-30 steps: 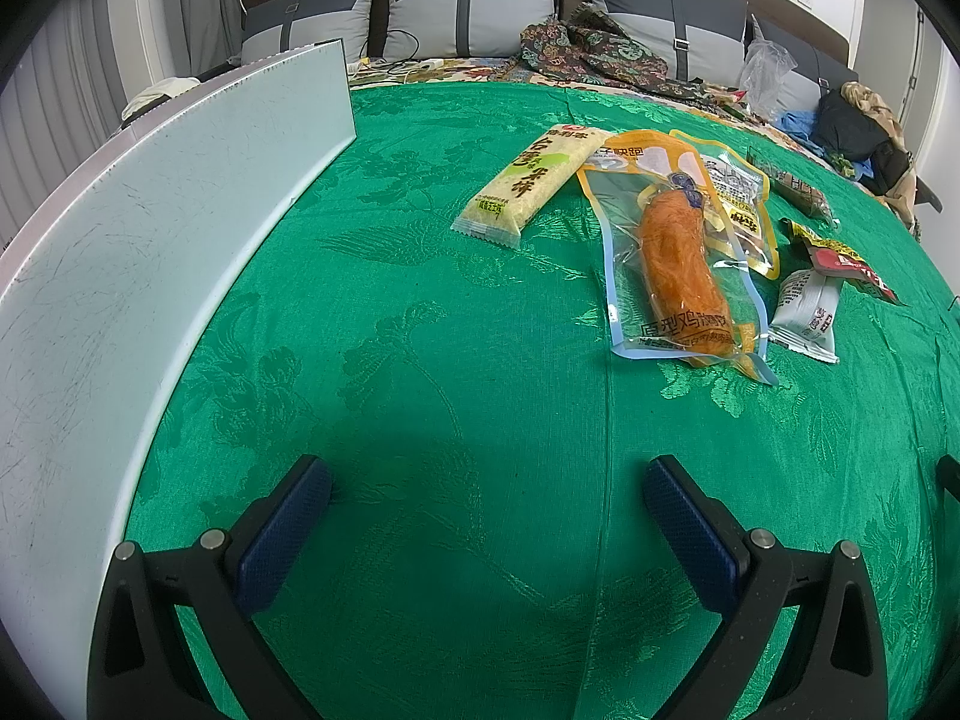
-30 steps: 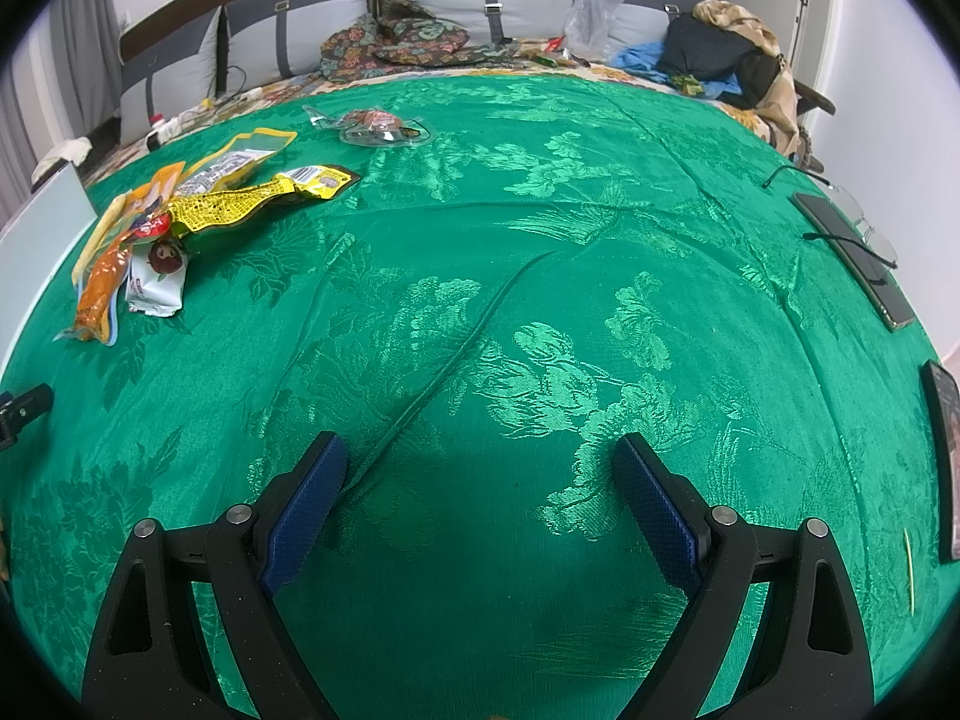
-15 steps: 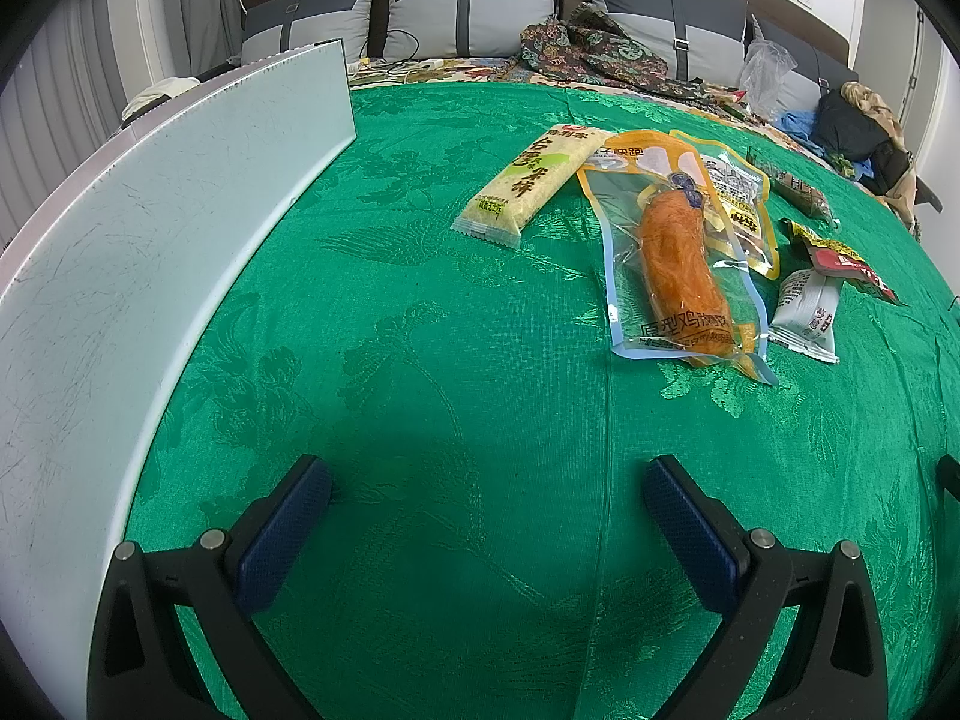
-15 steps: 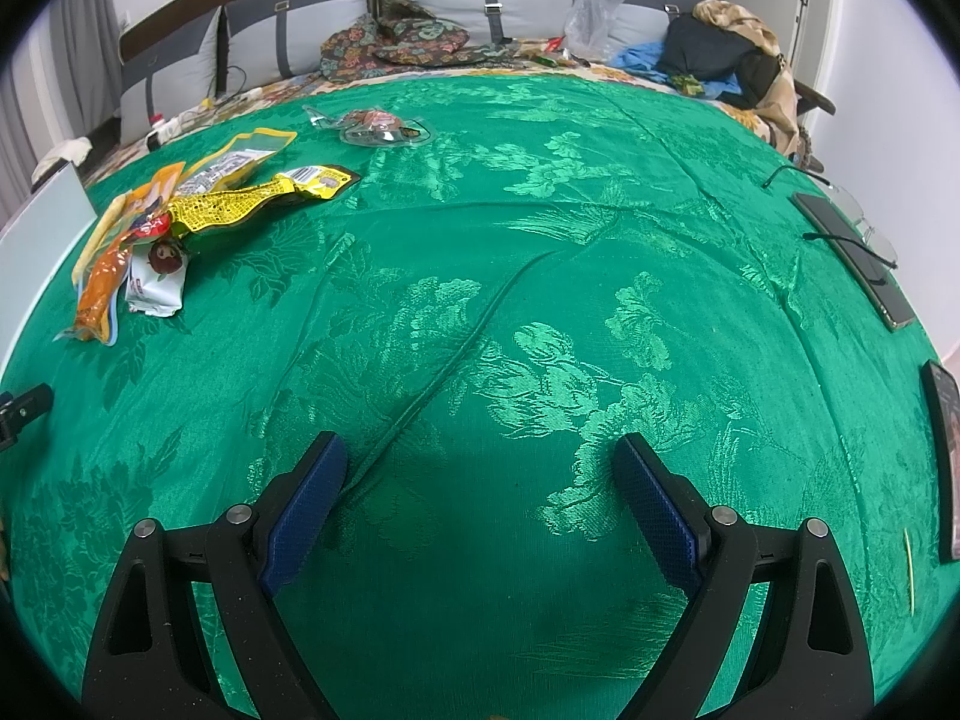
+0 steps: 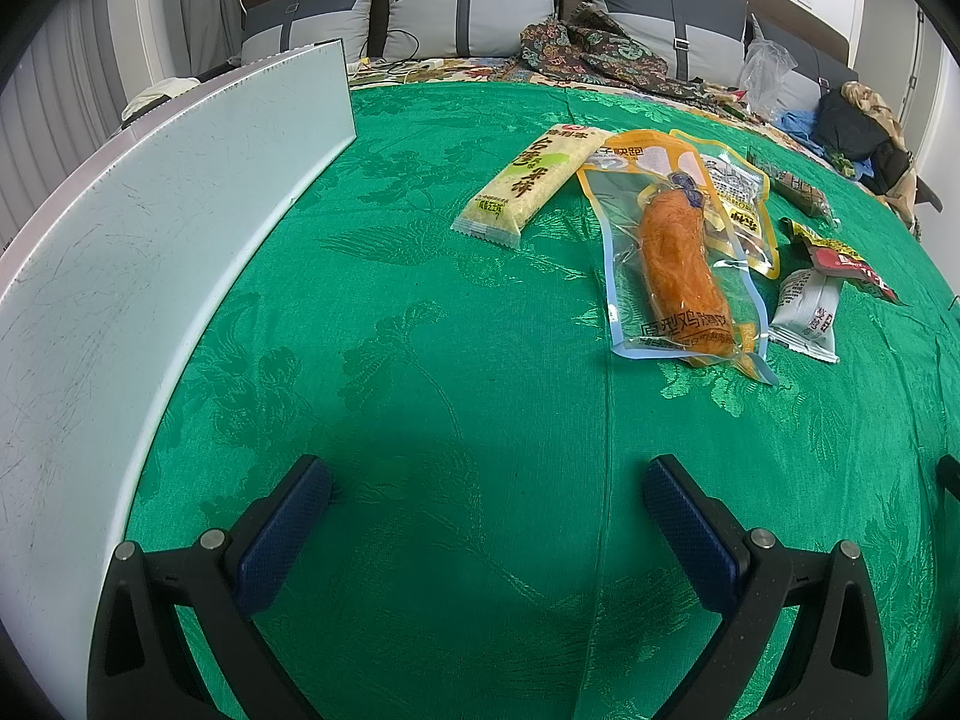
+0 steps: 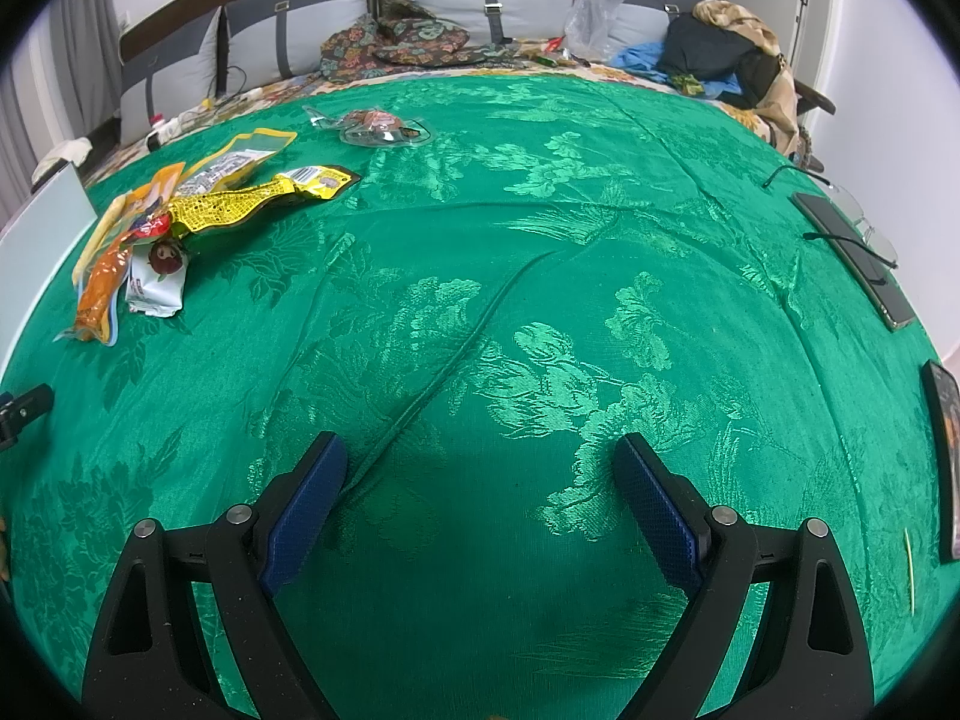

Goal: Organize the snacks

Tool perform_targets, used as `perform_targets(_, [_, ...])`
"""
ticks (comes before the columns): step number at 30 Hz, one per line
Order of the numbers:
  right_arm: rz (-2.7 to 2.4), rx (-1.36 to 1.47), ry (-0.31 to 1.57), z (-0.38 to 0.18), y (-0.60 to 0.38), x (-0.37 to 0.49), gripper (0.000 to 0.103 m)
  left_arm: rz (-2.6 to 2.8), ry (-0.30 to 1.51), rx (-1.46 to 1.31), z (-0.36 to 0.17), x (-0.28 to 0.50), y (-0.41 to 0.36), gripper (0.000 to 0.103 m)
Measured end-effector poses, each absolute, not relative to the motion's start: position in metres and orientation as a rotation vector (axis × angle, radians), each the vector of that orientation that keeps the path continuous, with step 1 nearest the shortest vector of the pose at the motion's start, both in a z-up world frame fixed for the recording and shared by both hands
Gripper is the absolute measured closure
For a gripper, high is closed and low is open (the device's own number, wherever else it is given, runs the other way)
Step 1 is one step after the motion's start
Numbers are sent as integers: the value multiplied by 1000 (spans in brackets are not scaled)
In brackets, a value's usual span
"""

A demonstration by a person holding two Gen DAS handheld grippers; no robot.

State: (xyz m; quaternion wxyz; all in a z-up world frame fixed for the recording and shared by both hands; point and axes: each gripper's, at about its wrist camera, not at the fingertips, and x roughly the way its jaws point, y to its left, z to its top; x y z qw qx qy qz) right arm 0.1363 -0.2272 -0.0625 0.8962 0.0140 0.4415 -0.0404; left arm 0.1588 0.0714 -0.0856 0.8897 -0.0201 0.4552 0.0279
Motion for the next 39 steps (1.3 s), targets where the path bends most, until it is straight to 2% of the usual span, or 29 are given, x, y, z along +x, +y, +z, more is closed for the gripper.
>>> perform_targets(28, [-83, 30, 915, -62, -227, 136, 10, 31, 965, -36, -86, 163, 73, 0])
perform_targets(33, [-82, 30, 916, -62, -227, 136, 10, -29, 1066, -63, -78, 185, 93, 0])
perform_targets(39, [-82, 31, 916, -62, -228, 136, 10, -62, 1031, -106, -39, 246, 120, 1])
